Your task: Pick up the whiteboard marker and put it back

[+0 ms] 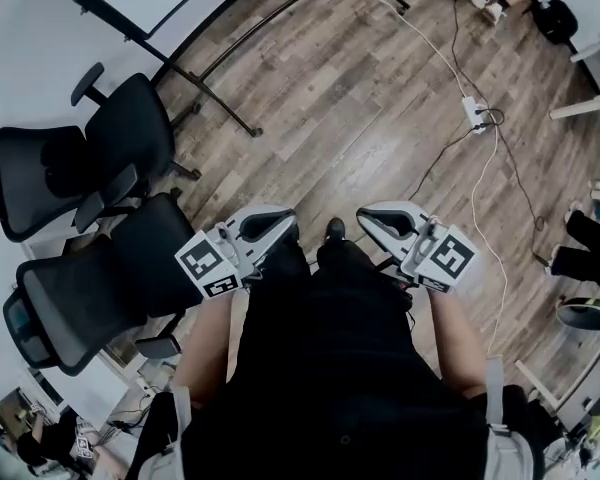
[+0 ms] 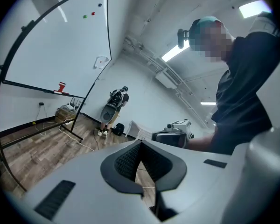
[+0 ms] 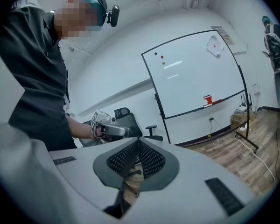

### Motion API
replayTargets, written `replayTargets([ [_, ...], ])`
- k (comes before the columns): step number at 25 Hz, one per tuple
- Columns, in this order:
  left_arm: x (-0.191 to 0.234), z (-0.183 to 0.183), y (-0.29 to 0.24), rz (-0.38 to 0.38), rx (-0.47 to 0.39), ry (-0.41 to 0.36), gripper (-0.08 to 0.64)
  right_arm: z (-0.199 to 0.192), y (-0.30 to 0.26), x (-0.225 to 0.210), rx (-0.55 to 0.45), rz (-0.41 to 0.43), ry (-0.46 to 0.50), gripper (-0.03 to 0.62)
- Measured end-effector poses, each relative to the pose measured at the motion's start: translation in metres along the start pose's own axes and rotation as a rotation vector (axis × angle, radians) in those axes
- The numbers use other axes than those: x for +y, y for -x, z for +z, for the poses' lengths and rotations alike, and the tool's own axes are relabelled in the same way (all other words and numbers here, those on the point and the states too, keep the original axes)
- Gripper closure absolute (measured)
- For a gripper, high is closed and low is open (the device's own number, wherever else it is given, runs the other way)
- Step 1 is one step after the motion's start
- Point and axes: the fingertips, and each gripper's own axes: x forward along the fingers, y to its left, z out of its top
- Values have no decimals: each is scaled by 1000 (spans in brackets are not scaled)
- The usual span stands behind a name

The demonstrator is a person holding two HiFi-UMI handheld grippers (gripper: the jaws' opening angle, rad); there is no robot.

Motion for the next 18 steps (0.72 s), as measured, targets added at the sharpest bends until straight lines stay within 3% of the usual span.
replayTargets([
  [3,-12,11,-17,-17,-5,-54,548,4,16,-13,-14,4,16,572],
  [7,-8,25,-23,15,-31,-83,548,8,32,-28,-28,3,25,572],
  [13,33,29,-19,92,-24,-62,548,10,28,-55,-38,-8,7,572],
  [18,82,46,-34,75,-54,-47,548,22,2,-93,-16,-39,7,572],
])
